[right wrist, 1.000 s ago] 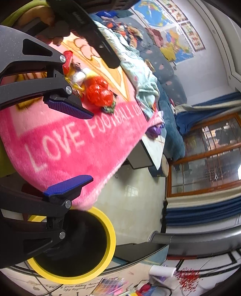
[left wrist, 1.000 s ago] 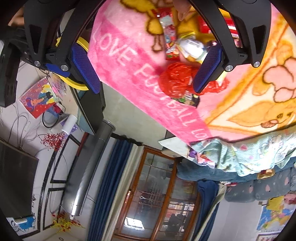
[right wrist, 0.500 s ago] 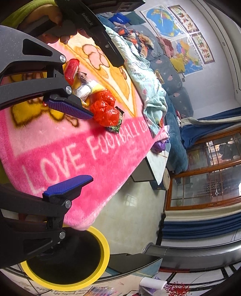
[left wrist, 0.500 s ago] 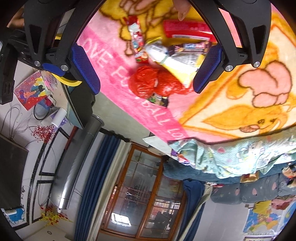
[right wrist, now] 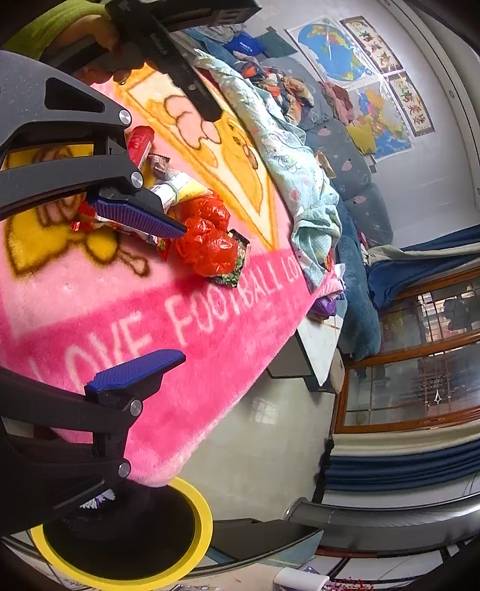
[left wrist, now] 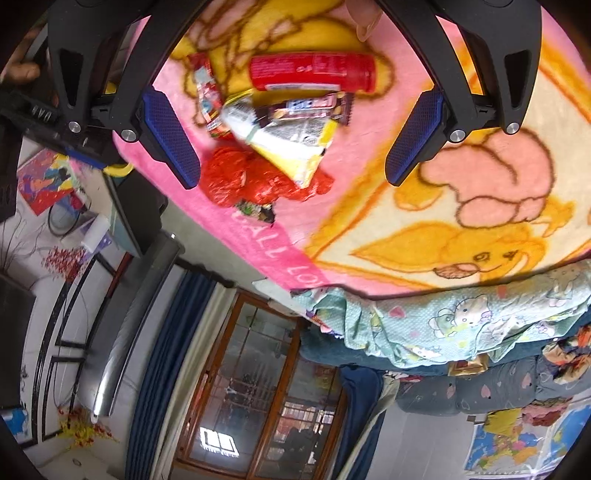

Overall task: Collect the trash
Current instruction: 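Grasp the brown chocolate bar wrapper with the left gripper while the right gripper grasps the red plastic bag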

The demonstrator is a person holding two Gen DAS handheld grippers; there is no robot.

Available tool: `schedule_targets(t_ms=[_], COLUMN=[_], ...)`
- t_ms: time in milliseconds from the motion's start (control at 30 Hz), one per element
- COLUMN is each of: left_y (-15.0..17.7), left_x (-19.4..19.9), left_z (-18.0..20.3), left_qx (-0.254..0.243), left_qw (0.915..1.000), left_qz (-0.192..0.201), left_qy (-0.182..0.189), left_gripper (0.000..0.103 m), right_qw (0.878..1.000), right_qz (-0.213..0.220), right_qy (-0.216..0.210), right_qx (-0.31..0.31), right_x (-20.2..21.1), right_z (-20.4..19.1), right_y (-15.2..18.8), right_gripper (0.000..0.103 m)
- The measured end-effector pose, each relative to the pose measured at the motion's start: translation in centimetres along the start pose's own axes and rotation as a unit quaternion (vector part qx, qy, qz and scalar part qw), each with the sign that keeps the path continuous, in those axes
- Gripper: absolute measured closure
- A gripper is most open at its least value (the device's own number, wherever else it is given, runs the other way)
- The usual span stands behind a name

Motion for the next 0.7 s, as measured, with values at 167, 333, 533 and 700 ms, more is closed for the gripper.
schedule_targets(t_ms=[167,333,533,700], left_y=[1.4,2.7,4.0,4.5], left_x=[-1.3,-3.0,-4.8,-5.8], left_z=[-0.2,-0.1,0.4,0.7], left_qx=[-0.036,-0.047,-0.061,-0.065], left_qw=[0.9986,0.9959,0.9922,0.9899], left_qz=[-0.039,-0.077,-0.109,-0.126], left_qy=[-0.005,-0.002,0.004,0.006], left_gripper=[0.011,0.018,0.029,0.030], right_qw=[1.000,1.000,0.999,0.998], right_qz=[-0.009,-0.022,-0.039,-0.048], right_qy=[-0.007,-0.016,-0.030,-0.038], right_qx=[-0.007,-0.013,-0.017,-0.018], right_x=[-1.2,-2.8,-4.8,-6.4], right_z=[-0.2,-0.5,-1.0,-1.8], right_y=[-0.9,-1.6,-2.4,-2.9], right_gripper=[0.043,0.043,0.043,0.043])
Point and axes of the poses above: each gripper's, at about its wrist camera, not at the fingertips, and x roughly against the way its jaws point, z to its right, y to its underside, the point moved 8 cm from there along -x, roughly the way its jaws point, and after that the axes turned 13 degrees about -z, right-handed, at the moved point
